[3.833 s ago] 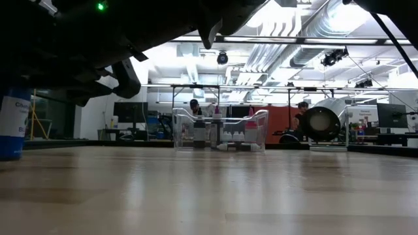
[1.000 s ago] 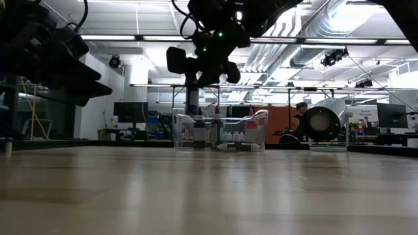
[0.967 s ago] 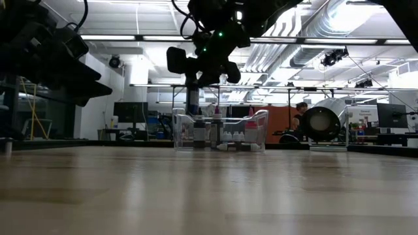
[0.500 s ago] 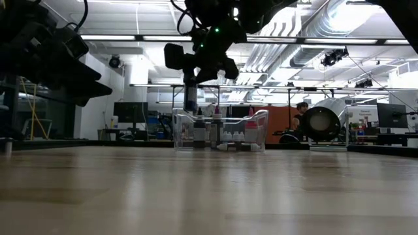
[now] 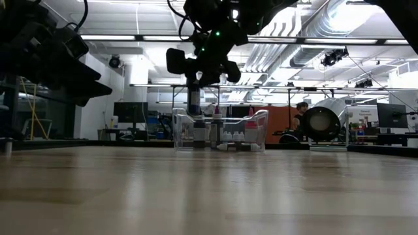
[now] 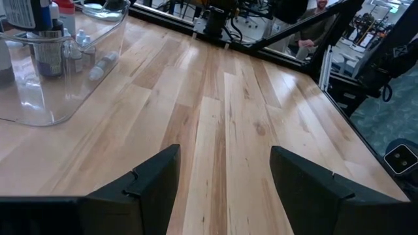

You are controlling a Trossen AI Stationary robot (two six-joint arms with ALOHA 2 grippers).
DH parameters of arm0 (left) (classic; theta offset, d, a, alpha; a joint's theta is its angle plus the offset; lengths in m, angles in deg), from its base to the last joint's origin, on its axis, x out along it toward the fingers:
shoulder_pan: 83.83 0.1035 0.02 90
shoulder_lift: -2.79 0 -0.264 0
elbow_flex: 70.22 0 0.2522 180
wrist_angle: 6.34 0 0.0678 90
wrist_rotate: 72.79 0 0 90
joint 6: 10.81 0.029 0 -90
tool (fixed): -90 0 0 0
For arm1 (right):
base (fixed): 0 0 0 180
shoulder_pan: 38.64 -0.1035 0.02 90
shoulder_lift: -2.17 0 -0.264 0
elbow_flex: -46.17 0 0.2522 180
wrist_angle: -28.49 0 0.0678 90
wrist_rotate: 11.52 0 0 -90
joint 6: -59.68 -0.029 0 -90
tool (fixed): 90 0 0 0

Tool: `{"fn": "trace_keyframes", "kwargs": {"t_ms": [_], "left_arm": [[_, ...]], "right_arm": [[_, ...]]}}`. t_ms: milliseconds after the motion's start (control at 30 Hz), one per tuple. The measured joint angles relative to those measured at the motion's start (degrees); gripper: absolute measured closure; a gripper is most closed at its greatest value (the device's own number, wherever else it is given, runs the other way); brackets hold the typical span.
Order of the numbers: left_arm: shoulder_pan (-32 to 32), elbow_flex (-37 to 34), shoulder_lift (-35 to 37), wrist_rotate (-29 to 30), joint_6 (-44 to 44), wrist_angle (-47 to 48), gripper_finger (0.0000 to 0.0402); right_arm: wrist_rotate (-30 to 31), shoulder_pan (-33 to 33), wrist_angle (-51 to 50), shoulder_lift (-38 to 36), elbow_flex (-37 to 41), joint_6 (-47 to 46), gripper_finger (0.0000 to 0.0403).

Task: Pick & Place food coloring
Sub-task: Put the large blue food coloring into the transparent container

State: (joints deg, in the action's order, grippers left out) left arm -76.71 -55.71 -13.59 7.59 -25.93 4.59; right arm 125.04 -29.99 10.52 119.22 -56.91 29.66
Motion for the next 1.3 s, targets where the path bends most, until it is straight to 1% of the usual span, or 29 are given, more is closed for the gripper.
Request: {"fn": "trace_keyframes", "kwargs": {"t_ms": [200,400,467,633,767,933,1300], "left_arm": [[0.0,0.0,0.0,0.0,0.0,0.0,0.0167],[0.0,0.0,0.0,0.0,0.0,0.0,0.0167],[0.0,0.0,0.0,0.0,0.0,0.0,0.0167],[0.0,0.0,0.0,0.0,0.0,0.0,0.0167],[0.0,0.0,0.0,0.0,0.0,0.0,0.0167],[0.0,0.0,0.0,0.0,0.0,0.0,0.0167],[0.0,0.0,0.0,0.0,0.0,0.0,0.0167]], "right_arm": [[0.0,0.0,0.0,0.0,0.0,-0.3,0.029],[1.1,0.0,-0.7,0.0,0.0,-3.8,0.029],[1.1,0.0,-1.7,0.0,0.1,-6.1,0.029],[3.5,0.0,-3.7,0.1,0.2,-12.5,0.029],[3.0,-0.3,-3.9,0.5,0.2,-14.3,0.029],[3.4,-0.6,-4.2,0.9,0.2,-13.2,0.029],[4.3,-0.7,-10.6,1.3,0.2,-16.0,0.029]]}}
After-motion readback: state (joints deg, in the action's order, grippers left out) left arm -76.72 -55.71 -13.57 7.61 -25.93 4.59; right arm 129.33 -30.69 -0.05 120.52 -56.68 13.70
